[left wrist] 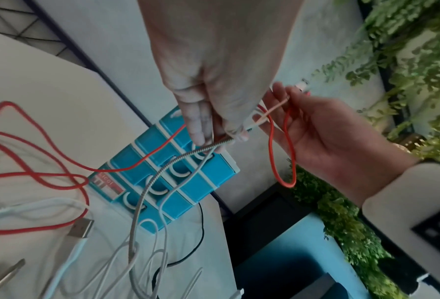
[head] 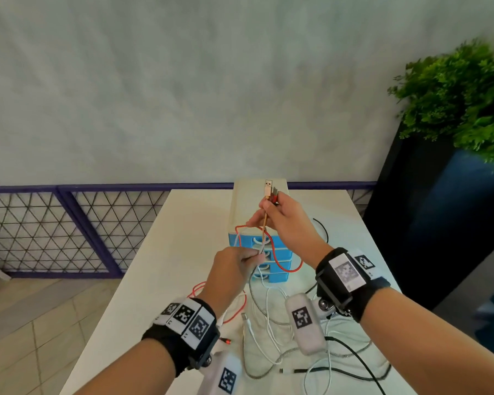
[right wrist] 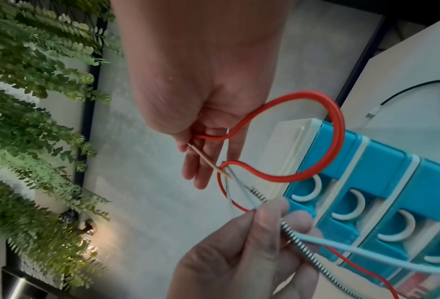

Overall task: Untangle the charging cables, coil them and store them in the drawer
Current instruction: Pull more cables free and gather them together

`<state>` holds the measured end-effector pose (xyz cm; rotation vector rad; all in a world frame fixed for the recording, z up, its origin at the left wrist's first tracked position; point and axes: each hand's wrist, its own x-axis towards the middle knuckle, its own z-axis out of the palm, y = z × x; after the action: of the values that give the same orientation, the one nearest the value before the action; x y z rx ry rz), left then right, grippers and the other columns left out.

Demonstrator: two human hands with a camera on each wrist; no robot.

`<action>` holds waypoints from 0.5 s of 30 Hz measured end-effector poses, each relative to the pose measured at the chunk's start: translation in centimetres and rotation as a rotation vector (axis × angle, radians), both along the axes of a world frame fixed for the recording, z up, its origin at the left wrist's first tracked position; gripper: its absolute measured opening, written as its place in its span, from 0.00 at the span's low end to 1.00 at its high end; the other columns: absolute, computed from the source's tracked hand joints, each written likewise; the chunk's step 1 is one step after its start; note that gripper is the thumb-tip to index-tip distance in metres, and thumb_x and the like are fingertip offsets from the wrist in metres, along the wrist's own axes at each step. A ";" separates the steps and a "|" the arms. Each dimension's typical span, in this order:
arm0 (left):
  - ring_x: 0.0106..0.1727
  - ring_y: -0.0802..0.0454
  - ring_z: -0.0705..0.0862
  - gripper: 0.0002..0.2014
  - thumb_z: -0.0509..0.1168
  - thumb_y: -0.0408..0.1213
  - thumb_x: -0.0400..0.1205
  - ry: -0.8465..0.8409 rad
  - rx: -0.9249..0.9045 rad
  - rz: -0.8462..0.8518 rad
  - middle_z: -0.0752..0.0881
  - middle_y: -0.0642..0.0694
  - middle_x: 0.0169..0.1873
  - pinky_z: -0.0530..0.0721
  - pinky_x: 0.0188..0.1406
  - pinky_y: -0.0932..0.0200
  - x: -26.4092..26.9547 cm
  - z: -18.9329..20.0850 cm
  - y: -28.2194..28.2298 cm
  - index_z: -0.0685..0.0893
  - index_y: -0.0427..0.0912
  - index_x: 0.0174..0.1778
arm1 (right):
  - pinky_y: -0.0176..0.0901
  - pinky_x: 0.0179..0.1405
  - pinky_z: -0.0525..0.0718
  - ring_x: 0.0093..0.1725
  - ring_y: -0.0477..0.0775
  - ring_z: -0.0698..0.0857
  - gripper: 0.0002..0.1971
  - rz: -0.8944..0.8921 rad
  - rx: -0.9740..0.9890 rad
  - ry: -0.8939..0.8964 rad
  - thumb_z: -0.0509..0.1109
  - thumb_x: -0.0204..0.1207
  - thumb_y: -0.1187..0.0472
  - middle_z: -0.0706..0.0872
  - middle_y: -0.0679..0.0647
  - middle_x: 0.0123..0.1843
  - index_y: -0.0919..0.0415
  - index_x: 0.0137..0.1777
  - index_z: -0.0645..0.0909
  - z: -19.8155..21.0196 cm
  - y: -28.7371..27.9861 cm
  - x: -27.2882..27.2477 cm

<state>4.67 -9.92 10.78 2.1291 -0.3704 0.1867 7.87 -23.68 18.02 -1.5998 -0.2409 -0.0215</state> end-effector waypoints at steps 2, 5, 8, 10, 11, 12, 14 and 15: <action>0.23 0.68 0.74 0.09 0.69 0.36 0.80 0.028 -0.074 0.032 0.76 0.58 0.17 0.67 0.29 0.75 -0.1 -0.1 0.3 0.90 0.42 0.34 | 0.39 0.47 0.88 0.43 0.53 0.90 0.09 -0.028 0.006 0.026 0.54 0.87 0.66 0.89 0.62 0.43 0.64 0.46 0.73 -0.2 -0.4 0.2; 0.30 0.71 0.81 0.06 0.70 0.35 0.79 0.039 -0.150 0.095 0.84 0.60 0.29 0.73 0.35 0.78 -0.3 -0.5 0.4 0.91 0.39 0.46 | 0.45 0.52 0.85 0.52 0.49 0.87 0.09 -0.069 -0.118 0.111 0.55 0.87 0.61 0.87 0.57 0.55 0.60 0.51 0.76 -0.6 -0.9 0.4; 0.40 0.61 0.85 0.04 0.71 0.32 0.78 0.007 -0.219 0.140 0.88 0.52 0.39 0.81 0.44 0.69 -0.3 -0.5 0.4 0.89 0.46 0.43 | 0.52 0.48 0.84 0.46 0.55 0.82 0.08 -0.020 -0.381 0.191 0.57 0.86 0.60 0.81 0.60 0.49 0.59 0.48 0.76 -0.7 -1.2 0.3; 0.41 0.60 0.84 0.08 0.71 0.31 0.78 -0.030 -0.226 0.137 0.88 0.51 0.41 0.82 0.45 0.68 -0.3 -0.4 0.2 0.86 0.51 0.40 | 0.51 0.44 0.83 0.45 0.58 0.80 0.07 0.040 -0.536 0.276 0.57 0.85 0.57 0.79 0.60 0.48 0.58 0.48 0.74 -0.9 -1.4 -0.1; 0.41 0.60 0.84 0.09 0.70 0.32 0.78 -0.053 -0.218 0.138 0.88 0.51 0.40 0.82 0.44 0.68 -0.3 -0.3 0.2 0.84 0.53 0.39 | 0.50 0.45 0.84 0.48 0.59 0.83 0.07 0.060 -0.562 0.330 0.57 0.85 0.56 0.80 0.60 0.51 0.57 0.51 0.74 -1.0 -1.5 -0.2; 0.41 0.60 0.84 0.10 0.70 0.32 0.78 -0.072 -0.213 0.132 0.87 0.51 0.39 0.82 0.44 0.69 -0.2 -0.2 0.2 0.83 0.53 0.38 | 0.49 0.45 0.85 0.53 0.60 0.86 0.08 0.075 -0.548 0.380 0.57 0.85 0.54 0.82 0.58 0.55 0.56 0.54 0.75 -1.2 -1.6 -0.4; 0.39 0.61 0.83 0.10 0.70 0.32 0.78 -0.056 -0.195 0.099 0.86 0.52 0.37 0.80 0.42 0.70 -0.2 -0.2 0.3 0.82 0.53 0.36 | 0.46 0.44 0.86 0.53 0.60 0.89 0.09 0.101 -0.402 0.453 0.58 0.86 0.54 0.83 0.55 0.59 0.56 0.57 0.75 -1.6 -1.8 -0.4; 0.37 0.62 0.82 0.12 0.71 0.31 0.77 -0.013 -0.174 0.056 0.85 0.54 0.35 0.80 0.42 0.70 -0.1 -0.3 0.4 0.82 0.54 0.35 | 0.44 0.43 0.86 0.50 0.59 0.90 0.08 0.104 -0.308 0.461 0.59 0.86 0.55 0.84 0.57 0.59 0.58 0.56 0.75 -1.7 -1.9 -0.4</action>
<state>4.57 -9.51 10.47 1.9683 -0.2918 0.2564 7.47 -25.53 16.36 -1.8447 0.0356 0.4800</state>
